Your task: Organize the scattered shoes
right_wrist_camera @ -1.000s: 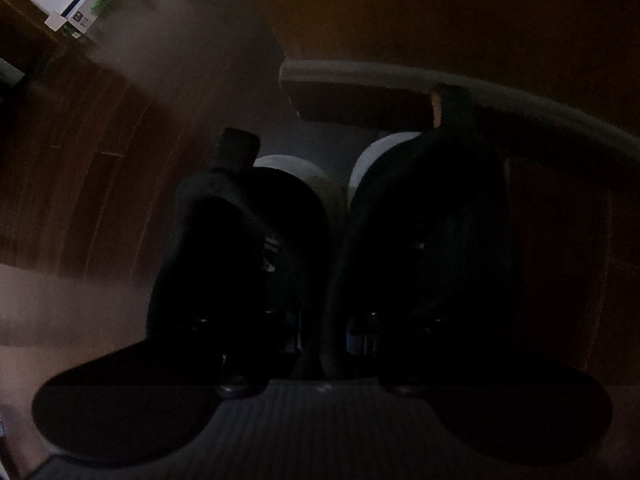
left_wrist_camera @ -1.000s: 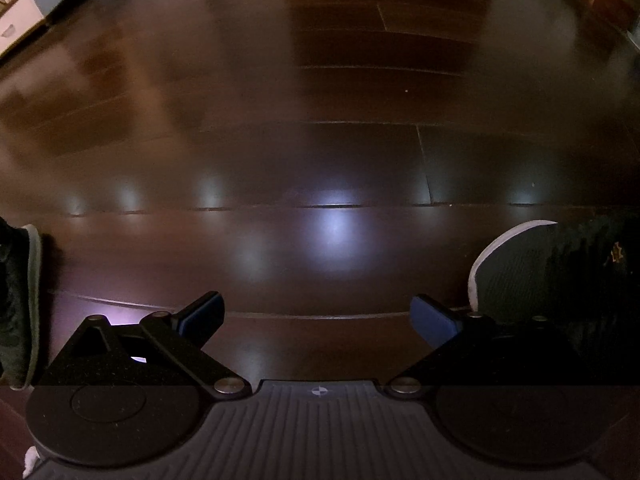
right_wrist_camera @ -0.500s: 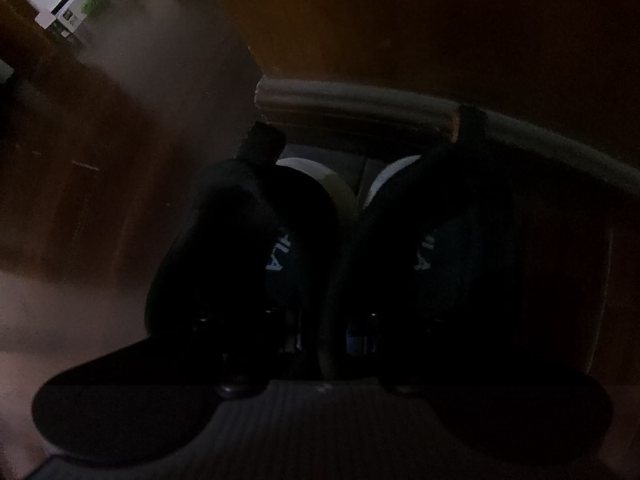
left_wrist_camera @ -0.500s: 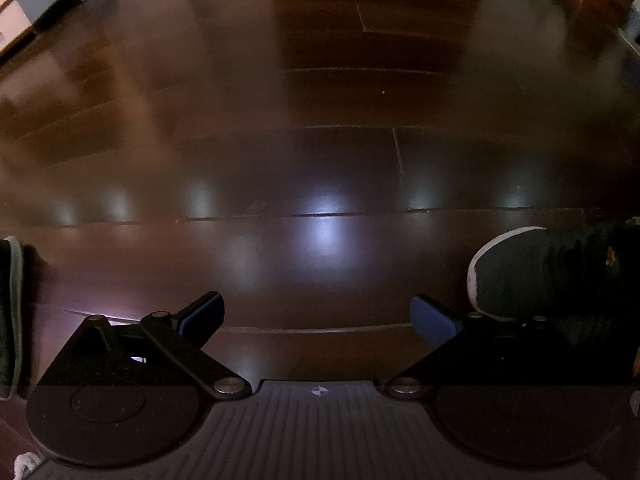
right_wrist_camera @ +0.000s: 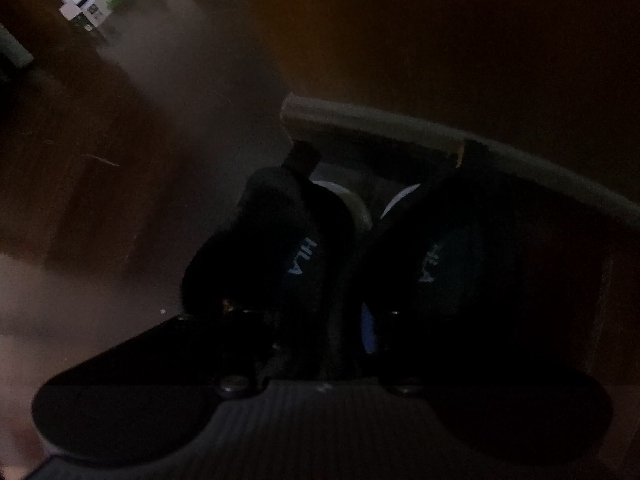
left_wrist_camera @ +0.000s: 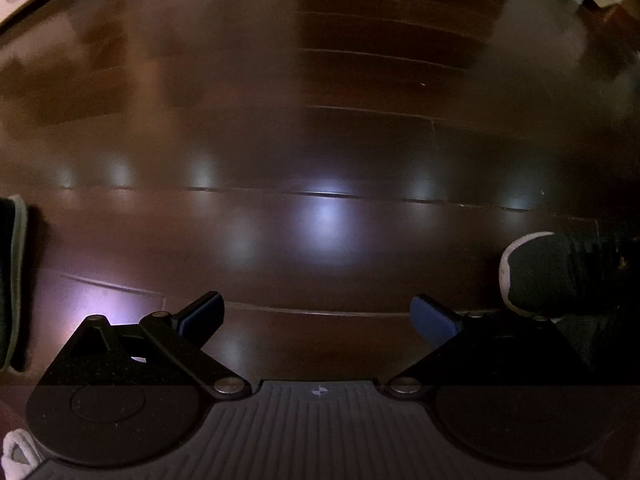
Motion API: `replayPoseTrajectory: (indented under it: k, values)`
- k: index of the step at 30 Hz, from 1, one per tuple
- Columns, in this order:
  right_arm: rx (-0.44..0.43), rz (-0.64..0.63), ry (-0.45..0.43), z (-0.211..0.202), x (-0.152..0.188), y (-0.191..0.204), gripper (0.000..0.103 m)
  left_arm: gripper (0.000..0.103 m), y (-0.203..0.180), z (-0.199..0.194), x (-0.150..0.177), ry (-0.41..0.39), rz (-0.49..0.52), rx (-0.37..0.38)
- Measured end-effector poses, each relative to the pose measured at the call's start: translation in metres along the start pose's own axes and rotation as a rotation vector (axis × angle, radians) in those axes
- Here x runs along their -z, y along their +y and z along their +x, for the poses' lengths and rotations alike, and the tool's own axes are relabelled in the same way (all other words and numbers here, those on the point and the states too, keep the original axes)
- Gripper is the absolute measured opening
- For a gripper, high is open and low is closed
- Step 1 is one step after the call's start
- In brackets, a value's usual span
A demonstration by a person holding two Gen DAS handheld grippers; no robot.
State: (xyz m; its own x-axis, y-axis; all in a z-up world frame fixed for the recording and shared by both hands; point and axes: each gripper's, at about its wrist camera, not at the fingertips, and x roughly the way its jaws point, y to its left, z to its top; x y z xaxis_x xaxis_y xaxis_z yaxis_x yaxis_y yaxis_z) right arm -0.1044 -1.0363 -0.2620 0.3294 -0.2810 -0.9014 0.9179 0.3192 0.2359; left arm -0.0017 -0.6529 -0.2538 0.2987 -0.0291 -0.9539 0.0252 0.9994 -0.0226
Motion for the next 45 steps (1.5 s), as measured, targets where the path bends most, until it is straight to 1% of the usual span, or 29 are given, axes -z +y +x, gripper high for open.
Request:
replayPoseTrajectory:
  k: [2, 5, 6, 9, 13, 14, 16, 17, 18, 20, 23, 25, 26, 28, 29, 31, 32, 35, 38, 39, 42, 44, 45]
  values:
    - [-0.018, -0.078, -0.023, -0.018, 0.008, 0.006, 0.045, 0.101, 0.016, -0.004, 0.002, 0.003, -0.026, -0.004]
    - [-0.065, -0.189, -0.044, -0.04, 0.024, 0.017, 0.045, 0.101, 0.027, -0.01, -0.008, 0.007, -0.055, -0.014]
    - [-0.084, -0.224, -0.049, -0.047, 0.03, 0.021, 0.045, 0.101, 0.036, -0.013, -0.008, 0.009, -0.066, -0.018]
    - [-0.156, -0.342, -0.025, -0.069, 0.062, 0.04, 0.045, 0.101, 0.069, -0.024, -0.006, 0.021, -0.111, -0.045]
    - [-0.236, -0.559, 0.034, -0.096, 0.124, 0.08, 0.045, 0.101, 0.105, -0.038, 0.003, 0.046, -0.153, -0.083]
    - [-0.253, -0.608, 0.045, -0.101, 0.137, 0.089, 0.045, 0.101, 0.121, -0.043, 0.008, 0.059, -0.175, -0.098]
    - [-0.317, -0.784, 0.09, -0.121, 0.192, 0.125, 0.045, 0.101, 0.147, -0.051, 0.019, 0.085, -0.215, -0.128]
    - [-0.345, -0.817, 0.116, -0.127, 0.208, 0.136, 0.045, 0.101, 0.164, -0.055, 0.025, 0.101, -0.243, -0.146]
    - [-0.374, -0.841, 0.144, -0.132, 0.223, 0.146, 0.045, 0.101, 0.173, -0.06, 0.027, 0.106, -0.255, -0.153]
    - [-0.433, -0.888, 0.203, -0.143, 0.254, 0.167, 0.045, 0.101, 0.213, -0.07, 0.036, 0.132, -0.327, -0.189]
    - [-0.523, -0.963, 0.291, -0.164, 0.315, 0.21, 0.045, 0.101, 0.251, -0.073, 0.038, 0.164, -0.413, -0.229]
    - [-0.544, -0.99, 0.312, -0.17, 0.335, 0.225, 0.045, 0.101, 0.283, -0.078, 0.042, 0.188, -0.487, -0.255]
    - [-0.552, -1.006, 0.321, -0.173, 0.348, 0.235, 0.045, 0.101, 0.305, -0.081, 0.043, 0.192, -0.523, -0.269]
    - [-0.568, -1.039, 0.341, -0.178, 0.376, 0.255, 0.045, 0.101, 0.334, -0.085, 0.042, 0.189, -0.557, -0.288]
    - [-0.576, -1.056, 0.35, -0.18, 0.39, 0.265, 0.045, 0.101, 0.356, -0.087, 0.042, 0.185, -0.583, -0.305]
    - [-0.591, -1.089, 0.37, -0.185, 0.418, 0.285, 0.045, 0.101, 0.372, -0.091, 0.039, 0.182, -0.616, -0.318]
    - [-0.599, -1.106, 0.379, -0.187, 0.432, 0.295, 0.045, 0.101, 0.389, -0.092, 0.038, 0.181, -0.645, -0.326]
    - [-0.622, -1.156, 0.409, -0.194, 0.473, 0.325, 0.045, 0.101, 0.419, -0.097, 0.036, 0.183, -0.693, -0.336]
    - [-0.646, -1.206, 0.438, -0.201, 0.515, 0.355, 0.045, 0.101, 0.444, -0.101, 0.032, 0.175, -0.719, -0.349]
    - [-0.643, -1.21, 0.447, -0.201, 0.525, 0.362, 0.045, 0.101, 0.45, -0.103, 0.032, 0.173, -0.727, -0.355]
    - [-0.621, -1.185, 0.501, -0.199, 0.544, 0.379, 0.045, 0.101, 0.473, -0.107, 0.033, 0.182, -0.796, -0.369]
    - [-0.591, -1.143, 0.563, -0.196, 0.555, 0.39, 0.045, 0.101, 0.488, -0.104, 0.034, 0.202, -0.848, -0.357]
    - [-0.575, -1.146, 0.575, -0.195, 0.562, 0.396, 0.045, 0.101, 0.493, -0.103, 0.033, 0.21, -0.864, -0.352]
